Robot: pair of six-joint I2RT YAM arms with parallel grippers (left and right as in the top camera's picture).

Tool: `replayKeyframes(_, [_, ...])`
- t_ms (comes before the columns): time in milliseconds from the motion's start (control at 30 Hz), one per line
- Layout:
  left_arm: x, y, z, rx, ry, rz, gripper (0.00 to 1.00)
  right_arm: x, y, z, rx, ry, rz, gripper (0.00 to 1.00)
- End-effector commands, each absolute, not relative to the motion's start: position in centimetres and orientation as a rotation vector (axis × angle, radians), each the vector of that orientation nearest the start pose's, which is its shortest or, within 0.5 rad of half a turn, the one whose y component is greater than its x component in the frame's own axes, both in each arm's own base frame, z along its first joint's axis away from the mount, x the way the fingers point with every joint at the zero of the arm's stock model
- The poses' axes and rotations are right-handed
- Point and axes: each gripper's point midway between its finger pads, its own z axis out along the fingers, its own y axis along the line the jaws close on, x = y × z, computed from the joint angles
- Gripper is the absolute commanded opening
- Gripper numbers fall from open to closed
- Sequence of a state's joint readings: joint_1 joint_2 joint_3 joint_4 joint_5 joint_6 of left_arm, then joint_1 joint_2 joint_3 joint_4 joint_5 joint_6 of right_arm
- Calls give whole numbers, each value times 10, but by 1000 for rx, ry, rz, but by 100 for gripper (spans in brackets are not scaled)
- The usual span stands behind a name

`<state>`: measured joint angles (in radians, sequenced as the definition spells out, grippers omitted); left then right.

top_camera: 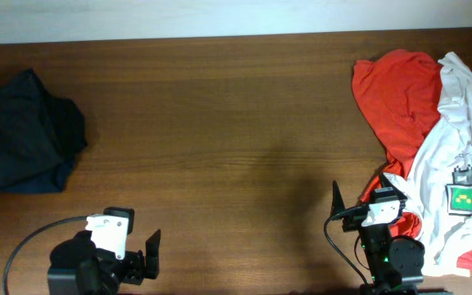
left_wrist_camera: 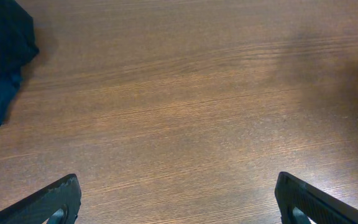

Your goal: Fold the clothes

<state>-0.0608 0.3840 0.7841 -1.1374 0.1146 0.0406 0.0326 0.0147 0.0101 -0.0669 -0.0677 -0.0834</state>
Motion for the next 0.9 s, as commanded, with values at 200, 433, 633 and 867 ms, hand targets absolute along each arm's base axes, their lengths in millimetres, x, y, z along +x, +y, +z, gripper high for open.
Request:
replayKeyframes(200, [166, -25, 197, 156, 2072, -101, 99, 245, 21, 157, -157, 1635, 16, 99])
replayKeyframes(433, [224, -29, 190, 151, 1711, -93, 99, 245, 21, 157, -157, 1635, 16, 99])
replayKeyframes(633, [244, -32, 176, 152, 1563, -93, 99, 245, 21, 157, -156, 1635, 16, 99])
replayKeyframes(867, [244, -30, 159, 148, 1633, -90, 99, 245, 21, 157, -156, 1635, 16, 99])
